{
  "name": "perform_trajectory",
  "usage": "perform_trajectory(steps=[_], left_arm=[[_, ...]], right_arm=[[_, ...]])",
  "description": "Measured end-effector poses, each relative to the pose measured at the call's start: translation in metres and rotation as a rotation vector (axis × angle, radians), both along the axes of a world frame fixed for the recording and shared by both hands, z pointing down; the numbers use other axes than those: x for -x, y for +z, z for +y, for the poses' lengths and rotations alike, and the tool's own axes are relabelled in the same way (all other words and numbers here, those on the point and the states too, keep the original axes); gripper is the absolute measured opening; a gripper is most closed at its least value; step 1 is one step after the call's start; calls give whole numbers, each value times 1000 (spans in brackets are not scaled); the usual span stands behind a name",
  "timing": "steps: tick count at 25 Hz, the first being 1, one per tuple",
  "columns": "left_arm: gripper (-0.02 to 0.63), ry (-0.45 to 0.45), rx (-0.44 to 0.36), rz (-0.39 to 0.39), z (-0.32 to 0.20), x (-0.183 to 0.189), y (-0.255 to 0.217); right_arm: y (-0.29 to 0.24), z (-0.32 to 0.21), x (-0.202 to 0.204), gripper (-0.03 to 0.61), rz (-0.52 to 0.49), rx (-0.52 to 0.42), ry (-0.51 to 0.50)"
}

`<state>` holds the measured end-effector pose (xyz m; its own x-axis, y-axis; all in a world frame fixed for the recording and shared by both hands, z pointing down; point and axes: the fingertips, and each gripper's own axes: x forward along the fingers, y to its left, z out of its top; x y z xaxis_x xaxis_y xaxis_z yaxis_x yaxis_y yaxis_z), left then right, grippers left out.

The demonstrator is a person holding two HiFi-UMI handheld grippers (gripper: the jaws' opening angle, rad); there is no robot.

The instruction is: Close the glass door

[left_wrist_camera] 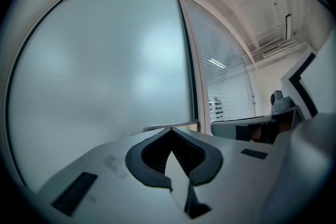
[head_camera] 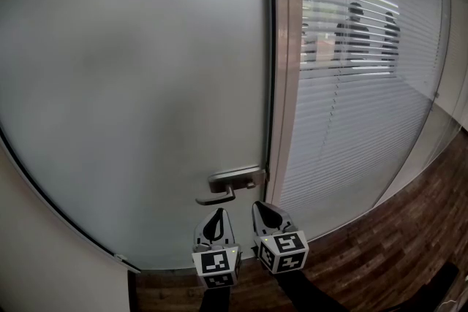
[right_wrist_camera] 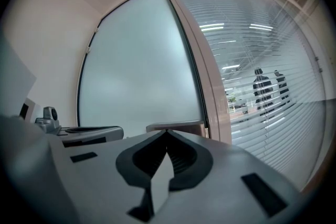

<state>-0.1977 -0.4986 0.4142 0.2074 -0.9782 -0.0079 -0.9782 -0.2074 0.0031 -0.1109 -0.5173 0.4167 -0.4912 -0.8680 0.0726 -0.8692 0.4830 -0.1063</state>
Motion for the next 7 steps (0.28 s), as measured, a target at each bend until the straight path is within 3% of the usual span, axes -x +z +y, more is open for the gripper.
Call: perform_trajectory(steps=[7], left_arm=[[0, 9, -2, 7, -2, -3, 0]], right_arm=[[2, -2, 0, -2, 3, 4, -1]])
